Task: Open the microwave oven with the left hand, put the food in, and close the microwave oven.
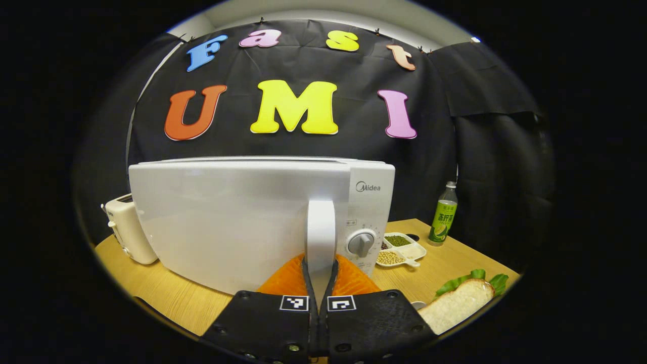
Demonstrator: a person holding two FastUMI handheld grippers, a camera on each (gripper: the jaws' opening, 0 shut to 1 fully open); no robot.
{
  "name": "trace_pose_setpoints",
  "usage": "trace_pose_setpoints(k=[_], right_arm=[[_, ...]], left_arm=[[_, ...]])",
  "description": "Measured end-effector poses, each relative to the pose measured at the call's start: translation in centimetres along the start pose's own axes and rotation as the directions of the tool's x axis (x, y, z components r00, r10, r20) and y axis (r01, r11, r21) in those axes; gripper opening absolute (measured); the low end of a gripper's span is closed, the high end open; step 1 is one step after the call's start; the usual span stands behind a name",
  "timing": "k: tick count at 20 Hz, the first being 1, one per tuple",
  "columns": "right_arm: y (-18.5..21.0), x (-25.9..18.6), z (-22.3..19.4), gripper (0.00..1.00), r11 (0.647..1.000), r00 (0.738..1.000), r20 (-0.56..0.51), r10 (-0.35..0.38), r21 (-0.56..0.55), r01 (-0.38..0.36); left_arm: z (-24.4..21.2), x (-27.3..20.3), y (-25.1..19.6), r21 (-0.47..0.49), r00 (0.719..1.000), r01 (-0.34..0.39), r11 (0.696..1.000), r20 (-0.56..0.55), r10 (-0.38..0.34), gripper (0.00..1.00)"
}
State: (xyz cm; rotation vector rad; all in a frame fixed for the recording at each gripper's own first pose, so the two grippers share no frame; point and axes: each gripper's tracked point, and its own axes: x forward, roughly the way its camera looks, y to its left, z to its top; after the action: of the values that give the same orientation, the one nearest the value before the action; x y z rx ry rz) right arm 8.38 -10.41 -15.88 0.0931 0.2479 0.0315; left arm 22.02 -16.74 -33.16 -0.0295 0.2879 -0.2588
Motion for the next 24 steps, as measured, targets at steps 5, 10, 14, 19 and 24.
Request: trace_pose_setpoints(k=[5, 10, 14, 19, 24], right_arm=[[1.0, -1.3, 0.0, 1.00, 1.000, 1.000, -0.004, -0.007, -0.025, 0.007], [3.6, -3.8, -0.5, 1.00, 0.998, 0.999, -0.015, 0.030, -0.051, -0.030], [4.8, -5.1, -1.2, 0.94, 0.996, 0.999, -0.021, 0.050, -0.073, -0.052], [5.8, -4.0, -2.4, 0.94, 0.990, 0.995, -0.074, 0.068, -0.120, -0.076], [6.1, -0.3, -3.3, 1.00, 0.989, 0.980, -0.191, 0.047, -0.129, -0.072]], left_arm=[[-0.9, -5.8, 1.1, 0.033, 0.993, 0.113, 0.993, 0.027, -0.114, 0.01], [-1.8, -12.1, 4.4, 0.066, 0.993, 0.111, 0.992, 0.020, -0.112, 0.16], [-2.8, -19.6, 10.5, 0.089, 0.997, -0.069, 0.994, -0.020, 0.071, 0.73], [-2.2, -26.6, 16.2, 0.017, 0.974, -0.227, 0.974, -0.018, 0.228, 0.96], [-0.2, -28.6, 18.8, -0.035, 0.968, -0.250, 0.968, 0.002, 0.250, 0.95]])
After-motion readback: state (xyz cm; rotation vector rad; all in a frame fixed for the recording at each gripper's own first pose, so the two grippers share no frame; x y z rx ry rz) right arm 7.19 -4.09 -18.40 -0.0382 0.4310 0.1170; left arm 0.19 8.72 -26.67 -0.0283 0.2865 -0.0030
